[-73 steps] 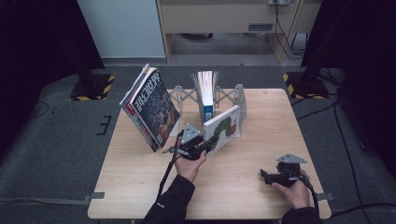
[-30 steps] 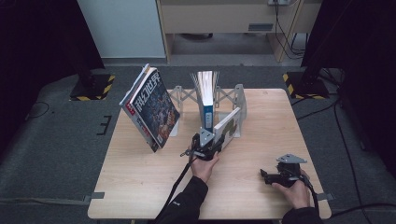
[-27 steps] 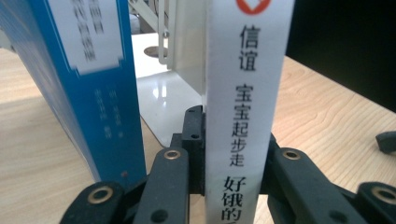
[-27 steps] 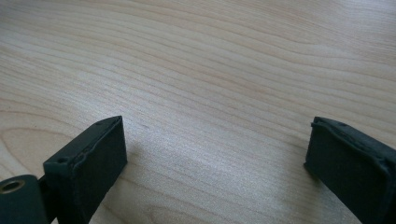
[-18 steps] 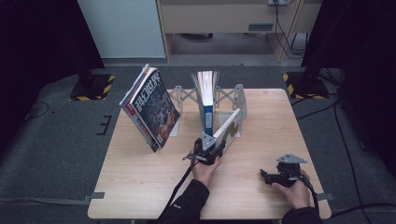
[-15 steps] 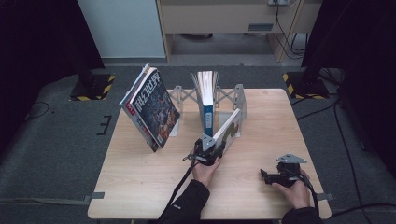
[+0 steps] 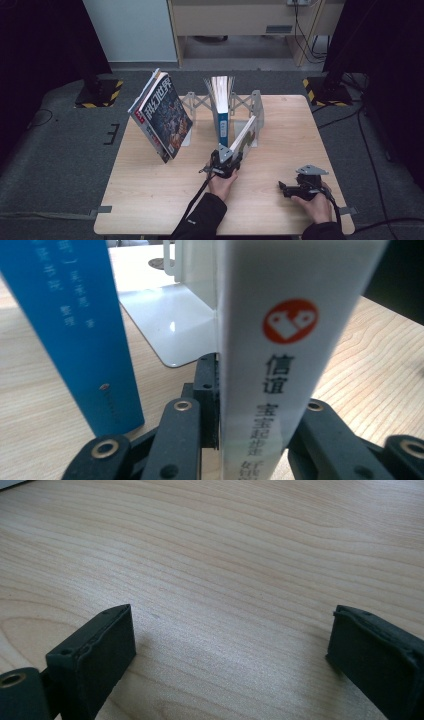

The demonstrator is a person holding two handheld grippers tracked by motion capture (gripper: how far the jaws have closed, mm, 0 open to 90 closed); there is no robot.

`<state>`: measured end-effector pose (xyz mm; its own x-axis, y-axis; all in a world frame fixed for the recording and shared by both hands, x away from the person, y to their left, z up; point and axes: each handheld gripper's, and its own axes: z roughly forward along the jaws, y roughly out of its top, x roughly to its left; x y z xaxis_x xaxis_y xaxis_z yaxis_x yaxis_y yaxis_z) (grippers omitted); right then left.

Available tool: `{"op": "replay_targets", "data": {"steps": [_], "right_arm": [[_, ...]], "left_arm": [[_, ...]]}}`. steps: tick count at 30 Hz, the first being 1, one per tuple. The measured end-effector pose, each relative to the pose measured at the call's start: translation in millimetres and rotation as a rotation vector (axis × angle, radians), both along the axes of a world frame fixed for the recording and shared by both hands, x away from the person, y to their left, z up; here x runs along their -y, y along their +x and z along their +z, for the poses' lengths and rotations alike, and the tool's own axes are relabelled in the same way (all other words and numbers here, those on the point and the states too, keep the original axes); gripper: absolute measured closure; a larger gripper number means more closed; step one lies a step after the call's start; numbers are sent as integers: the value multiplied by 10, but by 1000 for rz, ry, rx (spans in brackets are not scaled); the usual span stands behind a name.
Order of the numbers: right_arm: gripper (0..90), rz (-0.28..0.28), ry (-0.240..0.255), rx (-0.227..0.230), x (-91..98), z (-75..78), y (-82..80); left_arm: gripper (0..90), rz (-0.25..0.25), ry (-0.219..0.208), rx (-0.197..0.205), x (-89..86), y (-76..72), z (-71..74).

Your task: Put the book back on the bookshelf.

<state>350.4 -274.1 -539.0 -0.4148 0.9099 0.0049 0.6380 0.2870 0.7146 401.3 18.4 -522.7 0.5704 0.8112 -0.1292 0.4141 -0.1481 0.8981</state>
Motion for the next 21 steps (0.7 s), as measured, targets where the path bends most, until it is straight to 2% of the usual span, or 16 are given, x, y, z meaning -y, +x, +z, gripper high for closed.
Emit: {"op": "replay_targets", "data": {"steps": [6, 9, 12, 15, 18, 21], "right_arm": [[53, -3, 2, 0, -2, 0, 0], [53, -3, 2, 0, -2, 0, 0], [53, 0, 0, 1, 0, 0, 1], [51, 2, -2, 4, 1, -1, 6], [51, 2, -2, 4, 0, -1, 7], [51, 2, -2, 4, 0, -1, 7]], "left_arm": [[663, -41, -5, 5, -11, -18, 14], [600, -66, -2, 11, -43, -76, 17], [583, -71, 14, 21, -104, -133, 12], [601, -73, 8, 23, -160, -159, 15], [684, -79, -5, 13, -186, -172, 22], [699, -74, -5, 9, -186, -172, 26]]}}
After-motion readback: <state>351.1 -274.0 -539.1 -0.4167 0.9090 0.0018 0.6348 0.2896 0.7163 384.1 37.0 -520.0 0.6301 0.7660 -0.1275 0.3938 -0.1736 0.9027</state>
